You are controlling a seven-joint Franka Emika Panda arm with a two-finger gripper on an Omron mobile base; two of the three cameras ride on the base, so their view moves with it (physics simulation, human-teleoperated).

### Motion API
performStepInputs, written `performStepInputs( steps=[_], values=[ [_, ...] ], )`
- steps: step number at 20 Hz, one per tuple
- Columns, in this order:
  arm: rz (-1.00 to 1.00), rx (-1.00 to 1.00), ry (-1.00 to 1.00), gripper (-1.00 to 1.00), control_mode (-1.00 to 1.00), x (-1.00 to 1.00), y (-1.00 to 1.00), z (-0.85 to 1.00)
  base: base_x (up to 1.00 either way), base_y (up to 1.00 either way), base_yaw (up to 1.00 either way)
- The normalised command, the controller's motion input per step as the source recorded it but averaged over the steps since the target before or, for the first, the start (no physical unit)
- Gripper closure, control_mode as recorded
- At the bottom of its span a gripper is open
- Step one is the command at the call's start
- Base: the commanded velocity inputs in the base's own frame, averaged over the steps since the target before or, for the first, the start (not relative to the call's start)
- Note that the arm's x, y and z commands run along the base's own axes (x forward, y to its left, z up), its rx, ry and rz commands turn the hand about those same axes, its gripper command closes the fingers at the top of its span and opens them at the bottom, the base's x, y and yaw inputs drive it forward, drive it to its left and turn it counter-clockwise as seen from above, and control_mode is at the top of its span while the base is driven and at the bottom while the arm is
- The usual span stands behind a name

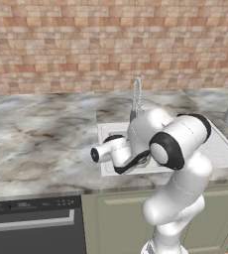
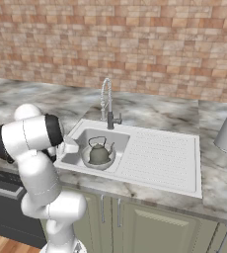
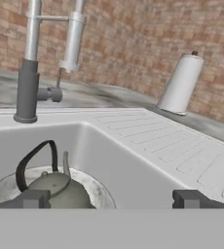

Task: Open the cabinet, pick the kettle from the cabinet, and place it in the sink.

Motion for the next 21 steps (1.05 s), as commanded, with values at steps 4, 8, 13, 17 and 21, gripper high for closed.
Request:
performStepInputs(
  steps=[4,8,13,17,21],
  values=[
    [0.04,0.04,0.0,-1.0,-1.0,-0.37,0.04,0.32,0.0,0.0,0.0],
    [0.08,0.05,0.0,-1.0,-1.0,-0.36,0.02,0.36,0.0,0.0,0.0],
    [0.14,0.05,0.0,-1.0,-1.0,-0.37,0.0,0.39,0.0,0.0,0.0],
    [0.18,0.06,0.0,-1.0,-1.0,-0.39,0.0,0.38,0.0,0.0,0.0],
    [0.2,0.1,0.06,-1.0,-1.0,-0.43,0.0,0.39,0.0,0.0,0.0]
  ],
)
